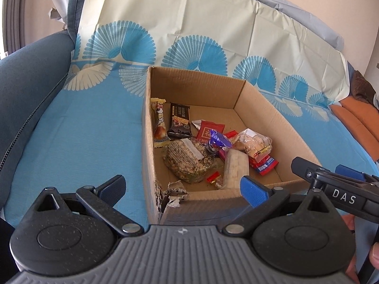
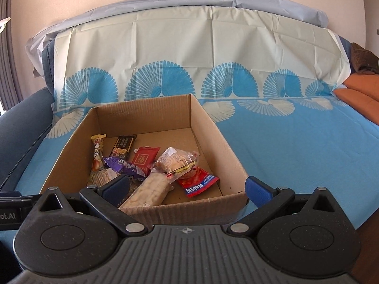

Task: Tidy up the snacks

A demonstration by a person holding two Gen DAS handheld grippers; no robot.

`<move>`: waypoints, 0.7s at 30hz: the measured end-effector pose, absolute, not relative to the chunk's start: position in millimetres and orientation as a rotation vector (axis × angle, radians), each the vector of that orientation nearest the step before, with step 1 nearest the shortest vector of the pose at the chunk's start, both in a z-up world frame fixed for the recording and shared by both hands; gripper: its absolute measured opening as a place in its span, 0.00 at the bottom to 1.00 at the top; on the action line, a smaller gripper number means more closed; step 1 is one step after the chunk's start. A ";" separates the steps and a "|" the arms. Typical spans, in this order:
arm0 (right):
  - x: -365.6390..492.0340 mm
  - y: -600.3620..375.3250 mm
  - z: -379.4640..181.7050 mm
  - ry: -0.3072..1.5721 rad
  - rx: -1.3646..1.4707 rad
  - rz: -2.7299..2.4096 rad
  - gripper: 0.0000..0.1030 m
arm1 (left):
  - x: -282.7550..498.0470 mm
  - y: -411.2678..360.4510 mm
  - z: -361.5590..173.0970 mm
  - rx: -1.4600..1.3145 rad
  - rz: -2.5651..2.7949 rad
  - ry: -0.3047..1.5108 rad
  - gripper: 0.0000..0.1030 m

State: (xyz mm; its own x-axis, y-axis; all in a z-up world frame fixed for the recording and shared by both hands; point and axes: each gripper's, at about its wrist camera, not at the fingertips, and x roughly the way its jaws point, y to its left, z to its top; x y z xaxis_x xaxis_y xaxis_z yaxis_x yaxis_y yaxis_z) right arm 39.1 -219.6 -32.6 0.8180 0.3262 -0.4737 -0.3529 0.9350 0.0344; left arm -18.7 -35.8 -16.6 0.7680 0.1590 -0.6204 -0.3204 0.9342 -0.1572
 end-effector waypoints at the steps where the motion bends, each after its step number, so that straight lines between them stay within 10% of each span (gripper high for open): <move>1: 39.1 -219.3 -32.5 0.493 -0.062 0.364 0.99 | -18.7 -36.3 -16.7 -0.259 0.264 0.646 1.00; 21: 38.3 -219.2 -32.5 0.489 -0.056 0.371 0.99 | -17.8 -40.5 -17.2 -0.248 0.270 0.649 1.00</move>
State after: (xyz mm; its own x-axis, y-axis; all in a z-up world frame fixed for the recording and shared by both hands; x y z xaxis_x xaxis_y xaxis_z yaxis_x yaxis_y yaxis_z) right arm 38.3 -219.2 -32.5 0.8173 0.3345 -0.4691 -0.3612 0.9318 0.0352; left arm -17.8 -40.5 -17.2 0.7640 0.1693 -0.6226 -0.3227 0.9359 -0.1415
